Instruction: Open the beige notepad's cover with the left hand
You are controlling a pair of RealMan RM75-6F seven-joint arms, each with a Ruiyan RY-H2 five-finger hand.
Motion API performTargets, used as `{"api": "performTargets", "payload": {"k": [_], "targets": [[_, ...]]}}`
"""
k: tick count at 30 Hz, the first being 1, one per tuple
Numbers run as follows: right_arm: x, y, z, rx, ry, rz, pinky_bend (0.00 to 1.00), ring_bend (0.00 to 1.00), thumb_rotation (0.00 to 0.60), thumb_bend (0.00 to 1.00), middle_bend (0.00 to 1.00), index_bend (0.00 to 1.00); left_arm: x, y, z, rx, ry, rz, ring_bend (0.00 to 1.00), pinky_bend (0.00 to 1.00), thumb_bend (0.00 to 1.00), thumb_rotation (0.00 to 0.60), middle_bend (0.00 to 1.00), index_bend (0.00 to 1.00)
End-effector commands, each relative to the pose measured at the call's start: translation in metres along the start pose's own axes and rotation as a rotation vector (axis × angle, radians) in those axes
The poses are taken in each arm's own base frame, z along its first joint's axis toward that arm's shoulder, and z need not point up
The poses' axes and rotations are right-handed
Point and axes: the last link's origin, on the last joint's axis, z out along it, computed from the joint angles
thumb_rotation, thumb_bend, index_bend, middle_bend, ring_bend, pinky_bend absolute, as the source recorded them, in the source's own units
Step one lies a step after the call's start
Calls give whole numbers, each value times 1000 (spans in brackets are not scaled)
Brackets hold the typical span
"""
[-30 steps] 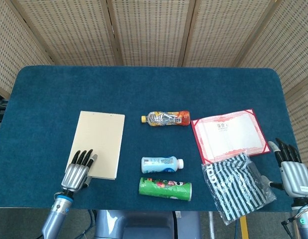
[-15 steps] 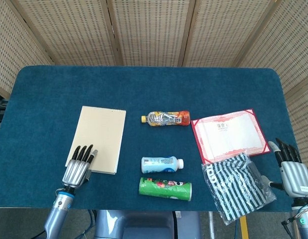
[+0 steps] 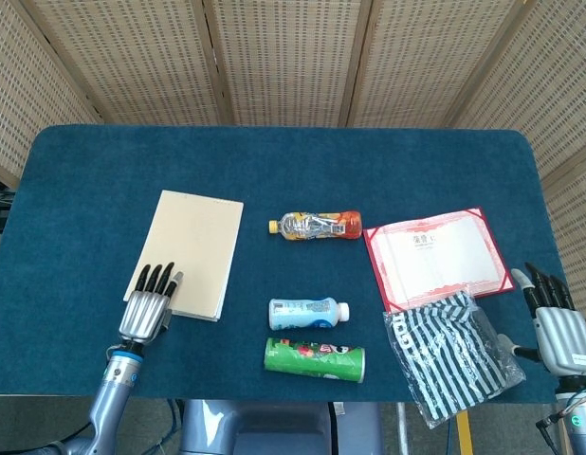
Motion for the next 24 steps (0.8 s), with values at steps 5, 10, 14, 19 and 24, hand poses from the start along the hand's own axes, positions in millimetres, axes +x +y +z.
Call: {"api": "performTargets", "payload": {"k": [5, 10, 14, 19, 24], "targets": [[0, 0, 0, -1, 1, 1, 0, 0, 600, 208, 0, 27, 2, 2, 10, 0, 11, 2, 0, 0, 569, 600, 0, 66], [1, 0, 0, 1, 3, 4, 0, 0, 600, 208, 0, 27, 1, 5, 15, -2, 11, 6, 0, 0, 592, 600, 0, 68], [1, 0, 0, 0, 1, 5, 0, 0, 600, 208, 0, 27, -1, 6, 21, 4, 10, 14, 0, 0, 608, 600, 0, 68], [0, 1, 1, -4, 2, 7, 0, 0, 600, 208, 0, 27, 0, 7, 27, 10, 21, 17, 0, 0, 643, 600, 0, 68], [1, 2, 2, -6, 4, 8, 0, 0, 600, 207, 0, 27, 2, 5, 31, 22, 29, 19, 0, 0, 685, 600, 0, 68]]}}
